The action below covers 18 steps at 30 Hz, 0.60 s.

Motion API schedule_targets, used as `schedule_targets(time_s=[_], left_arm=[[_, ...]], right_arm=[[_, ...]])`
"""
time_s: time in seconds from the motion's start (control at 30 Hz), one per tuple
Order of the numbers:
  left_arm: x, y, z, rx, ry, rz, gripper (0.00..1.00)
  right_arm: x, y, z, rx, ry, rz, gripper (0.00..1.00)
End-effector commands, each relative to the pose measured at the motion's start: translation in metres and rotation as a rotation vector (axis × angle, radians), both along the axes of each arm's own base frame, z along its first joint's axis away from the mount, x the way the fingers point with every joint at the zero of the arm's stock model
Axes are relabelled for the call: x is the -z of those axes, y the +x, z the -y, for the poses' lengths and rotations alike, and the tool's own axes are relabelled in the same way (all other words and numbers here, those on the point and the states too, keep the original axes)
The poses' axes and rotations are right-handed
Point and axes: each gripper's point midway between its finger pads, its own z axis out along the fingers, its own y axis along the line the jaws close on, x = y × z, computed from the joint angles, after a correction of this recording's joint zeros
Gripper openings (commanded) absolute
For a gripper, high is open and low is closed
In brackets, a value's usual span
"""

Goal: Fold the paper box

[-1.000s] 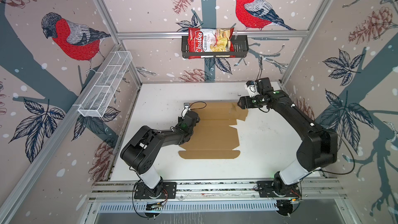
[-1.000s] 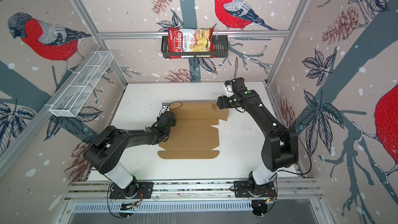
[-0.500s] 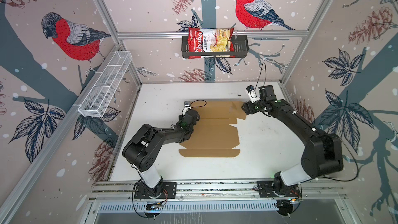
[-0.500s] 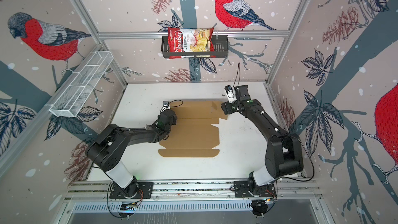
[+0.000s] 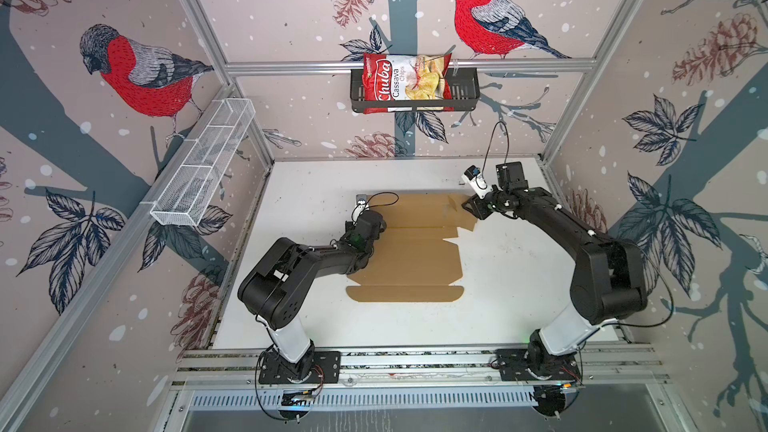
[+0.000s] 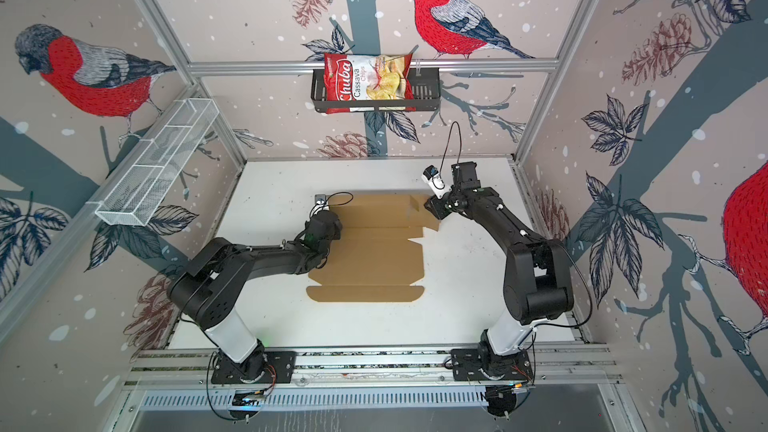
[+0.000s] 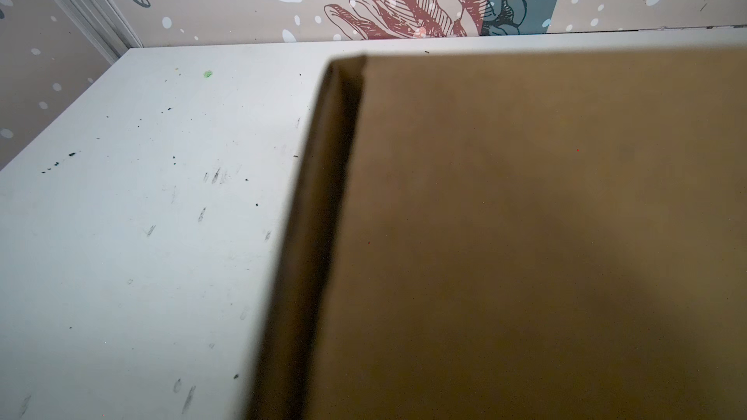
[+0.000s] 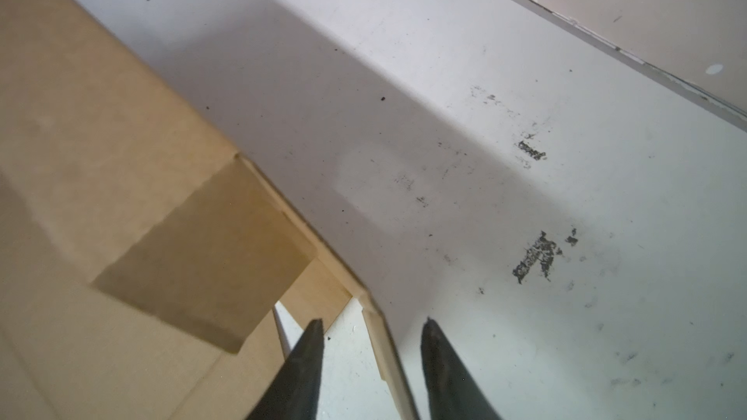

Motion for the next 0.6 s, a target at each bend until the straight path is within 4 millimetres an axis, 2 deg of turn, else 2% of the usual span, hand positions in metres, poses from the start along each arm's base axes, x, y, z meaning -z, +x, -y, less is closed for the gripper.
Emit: schedule_targets(time_s=[0.0, 0.13, 0.23, 0.37, 0.5, 0.57], left_arm=[[0.020, -0.011, -0.007, 0.011, 0.071, -0.101, 0.00], [0.019, -0.013, -0.008, -0.004, 0.047, -0.105, 0.00], [0.020, -0.014, -0.006, -0.003, 0.026, -0.108, 0.00], [0.019, -0.016, -0.006, -0.005, 0.007, -0.107, 0.00], [0.021, -0.020, -0.004, 0.004, -0.007, -0.104, 0.00], [0.020, -0.022, -0.005, 0.000, -0.010, -0.102, 0.00]], right_arm=[[-0.002, -0.015, -0.007, -0.067, 0.007, -0.003, 0.29], [-0.002, -0.026, -0.010, -0.066, -0.016, -0.003, 0.16], [-0.006, -0.036, -0.021, -0.071, -0.020, 0.013, 0.07], [-0.004, -0.059, -0.037, -0.118, -0.020, 0.017, 0.05], [-0.018, -0.070, -0.051, -0.137, 0.061, 0.030, 0.02], [-0.026, -0.072, -0.052, -0.131, 0.102, 0.040, 0.02]])
